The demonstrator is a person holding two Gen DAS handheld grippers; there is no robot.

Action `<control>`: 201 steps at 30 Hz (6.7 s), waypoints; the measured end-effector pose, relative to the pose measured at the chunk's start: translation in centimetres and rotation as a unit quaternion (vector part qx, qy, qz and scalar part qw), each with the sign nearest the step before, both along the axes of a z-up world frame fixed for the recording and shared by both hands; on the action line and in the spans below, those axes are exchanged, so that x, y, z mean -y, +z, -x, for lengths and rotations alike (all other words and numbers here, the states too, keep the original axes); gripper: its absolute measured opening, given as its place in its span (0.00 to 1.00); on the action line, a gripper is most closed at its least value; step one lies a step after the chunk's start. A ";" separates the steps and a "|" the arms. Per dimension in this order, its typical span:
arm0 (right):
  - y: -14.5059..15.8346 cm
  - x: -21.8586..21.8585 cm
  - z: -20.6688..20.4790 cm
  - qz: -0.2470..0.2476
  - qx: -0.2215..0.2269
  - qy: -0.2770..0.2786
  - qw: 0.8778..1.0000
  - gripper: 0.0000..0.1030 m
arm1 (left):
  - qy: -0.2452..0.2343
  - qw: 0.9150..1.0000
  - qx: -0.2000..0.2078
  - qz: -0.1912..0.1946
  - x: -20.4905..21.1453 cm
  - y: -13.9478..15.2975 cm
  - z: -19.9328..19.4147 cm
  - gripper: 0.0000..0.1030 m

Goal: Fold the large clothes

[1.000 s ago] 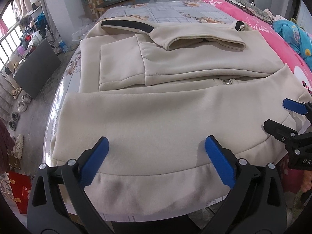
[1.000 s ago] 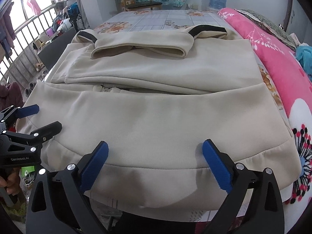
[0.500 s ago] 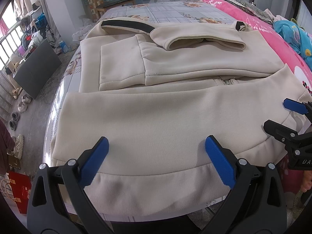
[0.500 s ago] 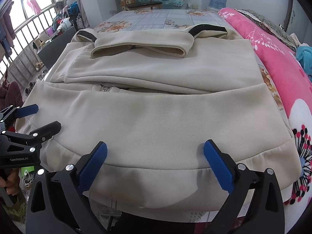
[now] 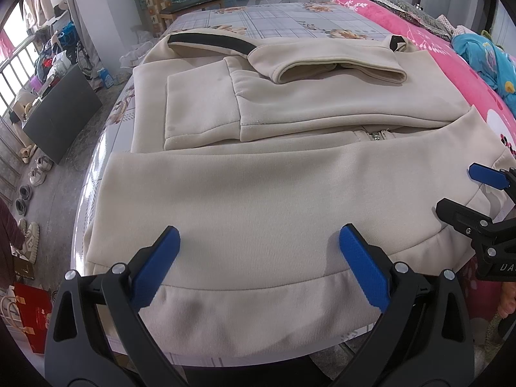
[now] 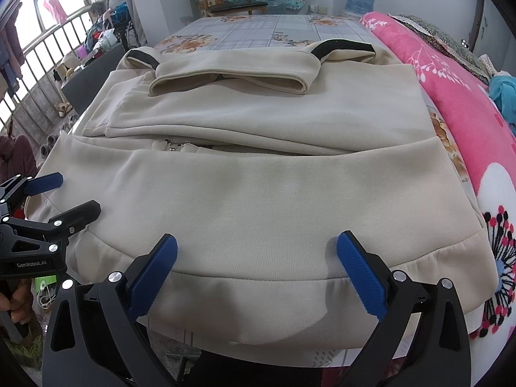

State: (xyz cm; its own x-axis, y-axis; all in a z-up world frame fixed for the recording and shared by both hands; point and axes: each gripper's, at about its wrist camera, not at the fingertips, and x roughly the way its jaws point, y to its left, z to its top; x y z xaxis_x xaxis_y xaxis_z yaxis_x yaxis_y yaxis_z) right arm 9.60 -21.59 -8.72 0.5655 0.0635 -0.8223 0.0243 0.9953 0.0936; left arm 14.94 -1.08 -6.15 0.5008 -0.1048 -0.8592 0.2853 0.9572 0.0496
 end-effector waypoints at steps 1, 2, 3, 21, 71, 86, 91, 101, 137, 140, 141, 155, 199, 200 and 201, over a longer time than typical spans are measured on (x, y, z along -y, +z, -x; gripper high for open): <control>0.0 0.0 0.0 0.000 0.000 0.000 1.000 0.94 | 0.000 1.000 0.000 0.000 0.0 0.0 0.0 0.93; 0.0 0.0 0.0 0.000 0.000 0.000 1.000 0.94 | 0.000 1.000 0.000 0.000 0.0 0.0 0.0 0.93; 0.0 0.0 0.0 0.001 0.000 0.000 1.000 0.94 | 0.000 1.000 0.000 0.000 0.0 0.0 0.0 0.93; -0.1 -0.2 0.0 0.005 0.000 -0.002 1.000 0.94 | 0.000 1.000 0.000 0.000 0.0 0.0 0.0 0.93; 0.4 -1.1 -2.1 0.001 -0.006 0.013 1.000 0.94 | 0.009 1.000 -0.001 -0.013 0.5 0.0 -0.2 0.94; 0.2 -1.3 -2.1 0.001 -0.003 0.014 1.000 0.94 | 0.011 0.999 0.035 -0.021 0.0 0.7 0.4 0.93; 0.2 -1.3 -2.2 0.003 -0.004 0.016 1.000 0.94 | 0.031 0.997 0.075 0.007 -3.8 2.3 1.0 0.92; 0.2 -1.2 -1.9 0.002 0.004 0.019 1.000 0.94 | 0.099 0.992 0.015 0.077 -12.0 1.4 0.3 0.49; 0.1 -1.2 -2.1 0.005 0.008 0.017 1.000 0.94 | 0.025 0.977 0.024 0.213 -11.2 1.6 -1.9 0.37; 0.1 -1.2 -2.2 0.005 0.009 0.017 1.000 0.94 | 0.033 0.984 0.028 0.172 -10.5 1.2 -2.1 0.37; 0.1 -1.2 -2.2 0.005 0.009 0.017 1.000 0.94 | 0.046 0.989 0.027 0.135 -10.1 0.8 -2.3 0.36; 0.5 0.0 -1.2 -0.009 0.020 0.008 1.000 0.94 | 0.049 0.986 0.109 -0.113 -4.7 0.0 -0.2 0.11; 3.1 12.9 1.7 -0.043 0.055 -0.107 0.992 0.28 | 0.048 0.985 0.108 -0.129 -4.2 -0.4 0.0 0.11; 2.9 12.9 1.5 -0.037 0.051 -0.111 0.992 0.28 | 0.048 0.985 0.108 -0.129 -4.2 -0.4 0.0 0.11; 2.6 13.1 1.4 -0.030 0.046 -0.118 0.991 0.28 | 0.047 0.984 0.108 -0.130 -4.2 -0.4 -0.1 0.11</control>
State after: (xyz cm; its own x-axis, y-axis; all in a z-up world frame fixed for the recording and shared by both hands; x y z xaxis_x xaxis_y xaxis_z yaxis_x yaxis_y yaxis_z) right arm 8.23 -34.65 -6.16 0.6433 -0.0321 -0.7649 0.2445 0.9554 0.1656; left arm 15.00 3.14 -6.60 0.6716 0.1609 -0.7232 0.1512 0.9258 0.3464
